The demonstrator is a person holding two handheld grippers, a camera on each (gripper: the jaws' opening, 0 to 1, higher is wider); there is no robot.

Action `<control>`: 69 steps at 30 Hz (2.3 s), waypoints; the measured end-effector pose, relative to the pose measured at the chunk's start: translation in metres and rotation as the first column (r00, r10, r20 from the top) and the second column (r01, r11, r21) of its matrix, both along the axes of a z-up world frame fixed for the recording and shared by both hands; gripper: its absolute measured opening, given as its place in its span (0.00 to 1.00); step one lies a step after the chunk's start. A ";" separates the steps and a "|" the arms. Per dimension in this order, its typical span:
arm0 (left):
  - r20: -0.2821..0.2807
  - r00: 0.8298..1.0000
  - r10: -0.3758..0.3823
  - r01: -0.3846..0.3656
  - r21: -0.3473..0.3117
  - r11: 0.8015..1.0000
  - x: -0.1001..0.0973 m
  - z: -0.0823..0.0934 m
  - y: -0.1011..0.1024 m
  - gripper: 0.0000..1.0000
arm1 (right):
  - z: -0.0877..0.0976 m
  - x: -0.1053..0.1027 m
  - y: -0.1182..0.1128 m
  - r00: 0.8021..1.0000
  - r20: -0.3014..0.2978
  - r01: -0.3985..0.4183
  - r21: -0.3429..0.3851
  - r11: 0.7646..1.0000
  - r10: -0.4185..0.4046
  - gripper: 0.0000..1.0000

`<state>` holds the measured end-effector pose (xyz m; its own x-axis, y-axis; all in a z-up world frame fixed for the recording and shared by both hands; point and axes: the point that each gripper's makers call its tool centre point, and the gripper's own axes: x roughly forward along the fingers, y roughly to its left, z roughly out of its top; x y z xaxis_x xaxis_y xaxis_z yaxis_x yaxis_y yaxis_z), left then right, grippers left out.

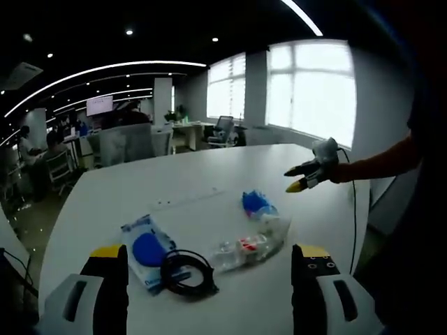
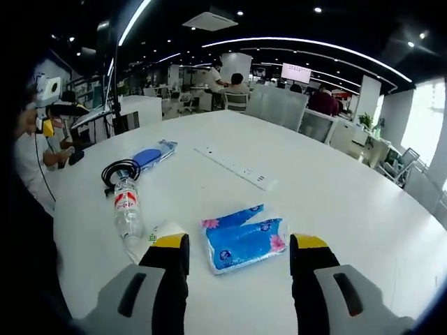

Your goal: Arrange the tabletop items into an orderly group along one side of the table until the central work area is clear of visible clutter.

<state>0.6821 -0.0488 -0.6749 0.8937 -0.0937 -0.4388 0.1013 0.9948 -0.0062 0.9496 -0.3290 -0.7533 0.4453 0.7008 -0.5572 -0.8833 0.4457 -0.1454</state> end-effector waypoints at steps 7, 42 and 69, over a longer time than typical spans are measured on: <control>0.014 1.000 0.008 -0.008 0.003 1.000 0.003 0.006 -0.004 0.95 | 0.006 0.012 -0.006 1.000 0.014 -0.018 -0.021 1.000 0.018 0.51; 0.009 0.999 0.031 -0.031 -0.013 0.999 0.001 -0.001 -0.019 0.92 | -0.031 0.036 0.024 0.995 0.005 -0.101 -0.114 0.988 0.102 0.35; -0.002 0.997 0.072 -0.072 0.005 0.997 -0.023 0.001 -0.001 0.92 | -0.047 0.026 0.050 0.882 0.003 -0.447 -0.310 0.839 0.471 0.37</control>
